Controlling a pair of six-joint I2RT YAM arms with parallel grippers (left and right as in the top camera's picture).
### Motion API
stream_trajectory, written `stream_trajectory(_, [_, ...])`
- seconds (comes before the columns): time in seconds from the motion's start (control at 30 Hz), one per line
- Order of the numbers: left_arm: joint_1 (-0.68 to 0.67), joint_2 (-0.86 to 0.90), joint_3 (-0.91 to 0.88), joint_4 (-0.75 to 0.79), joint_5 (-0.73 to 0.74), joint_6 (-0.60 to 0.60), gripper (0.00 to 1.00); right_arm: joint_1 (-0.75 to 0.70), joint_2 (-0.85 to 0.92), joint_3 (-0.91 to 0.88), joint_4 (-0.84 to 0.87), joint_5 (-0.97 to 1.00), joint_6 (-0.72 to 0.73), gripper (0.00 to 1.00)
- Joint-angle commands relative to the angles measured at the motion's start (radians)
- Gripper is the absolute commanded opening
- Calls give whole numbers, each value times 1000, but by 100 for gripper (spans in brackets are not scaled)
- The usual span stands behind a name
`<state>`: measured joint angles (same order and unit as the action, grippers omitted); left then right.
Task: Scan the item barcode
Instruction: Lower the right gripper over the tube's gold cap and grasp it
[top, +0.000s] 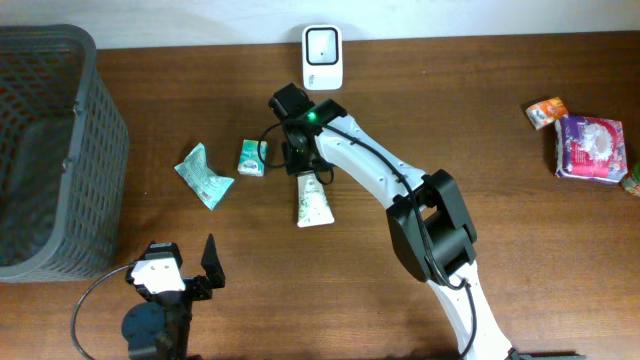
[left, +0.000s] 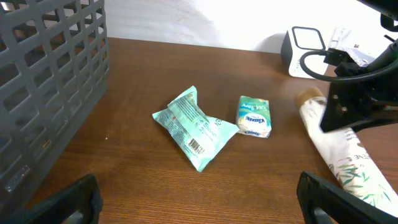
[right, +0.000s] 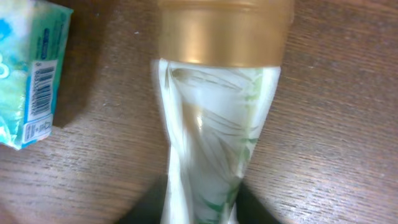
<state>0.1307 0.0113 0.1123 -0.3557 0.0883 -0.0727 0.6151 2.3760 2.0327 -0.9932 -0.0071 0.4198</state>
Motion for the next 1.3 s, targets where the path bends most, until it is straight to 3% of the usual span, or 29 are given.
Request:
stream_trajectory(0.0, [3, -4, -2, -6, -7, -9, 99, 1, -5, 7, -2, -24, 4, 16])
stream_trajectory(0.07, [3, -4, -2, -6, -7, -9, 99, 2, -5, 7, 0, -24, 4, 14])
stream_trajectory(0.13, [3, -4, -2, -6, -7, -9, 99, 2, -5, 7, 3, -24, 4, 68])
stream_trajectory(0.27, [3, -4, -2, -6, -7, -9, 99, 1, -5, 7, 3, -18, 4, 69])
stream_trajectory(0.37, [3, -4, -2, -6, -7, -9, 99, 0, -5, 7, 3, -18, 4, 57])
stream_trajectory(0.53, [3, -4, -2, -6, -7, -9, 99, 0, -5, 7, 14, -19, 4, 50])
stream_trajectory(0.6, [3, -4, -2, -6, -7, -9, 99, 0, -5, 7, 14, -19, 4, 50])
stream_trajectory(0.7, [3, -4, -2, -6, -7, -9, 99, 0, -5, 7, 14, -19, 4, 63])
stream_trajectory(0.8, [3, -4, -2, -6, -7, -9, 99, 1, -5, 7, 14, -19, 4, 53])
stream_trajectory(0.9, [3, -4, -2, -6, -7, -9, 99, 1, -5, 7, 14, -19, 4, 54])
stream_trajectory(0.93, [3, -4, -2, -6, -7, -9, 99, 1, -5, 7, 14, -19, 4, 48])
stream_trajectory(1.0, [3, -4, -2, -6, -7, -9, 99, 1, -5, 7, 14, -8, 4, 19])
stream_trajectory(1.03, [3, -4, -2, -6, -7, -9, 99, 1, -5, 7, 13, -8, 3, 15])
stream_trajectory(1.27, [3, -4, -2, -6, -7, -9, 99, 1, -5, 7, 14, -8, 4, 15])
